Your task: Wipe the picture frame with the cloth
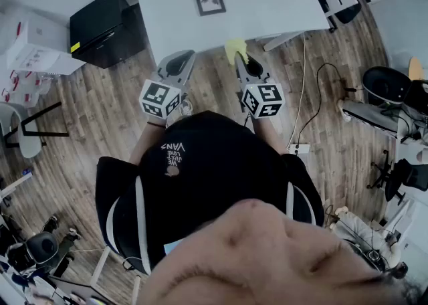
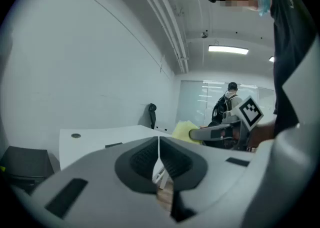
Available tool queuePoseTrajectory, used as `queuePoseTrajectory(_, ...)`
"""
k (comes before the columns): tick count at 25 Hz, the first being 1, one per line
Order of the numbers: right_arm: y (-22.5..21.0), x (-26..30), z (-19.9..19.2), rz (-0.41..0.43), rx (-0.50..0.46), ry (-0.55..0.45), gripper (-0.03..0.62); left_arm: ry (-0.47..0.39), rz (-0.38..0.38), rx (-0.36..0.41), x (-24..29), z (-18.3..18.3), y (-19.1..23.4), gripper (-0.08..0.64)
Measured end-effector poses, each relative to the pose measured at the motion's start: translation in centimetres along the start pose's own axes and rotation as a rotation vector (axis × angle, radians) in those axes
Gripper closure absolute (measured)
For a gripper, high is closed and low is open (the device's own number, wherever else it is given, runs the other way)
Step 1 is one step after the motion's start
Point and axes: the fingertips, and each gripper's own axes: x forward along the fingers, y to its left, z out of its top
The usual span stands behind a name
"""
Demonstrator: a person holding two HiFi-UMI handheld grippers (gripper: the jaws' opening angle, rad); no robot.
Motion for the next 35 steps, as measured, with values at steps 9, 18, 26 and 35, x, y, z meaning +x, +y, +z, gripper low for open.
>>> queuePoseTrajectory(9, 0.2, 2.7, 0.5, -0.027, 0.022, -0.019, 0.543, 0.016, -0.029, 0.006, 0.8, -0.2, 2.8, 0.54)
queuePoseTrajectory(18, 1.2, 5.6, 0.8, -0.085, 0.042, -0.031, 0.543, 0.038, -0.079, 0.0, 1.1, -0.7, 6.4, 0.54)
queuePoseTrajectory(26, 2.0, 7.2, 0.6, -0.13, 0.063, -0.039, 0.543, 0.062, -0.128, -0.007, 1.2, -1.6, 8.4, 0.54)
queuePoseTrajectory(35, 0.0, 9.7, 1.8, -0.13, 0.066, -0.036, 0.543, 0.073, -0.14, -0.016, 3.6, -1.5, 9.7, 0.54)
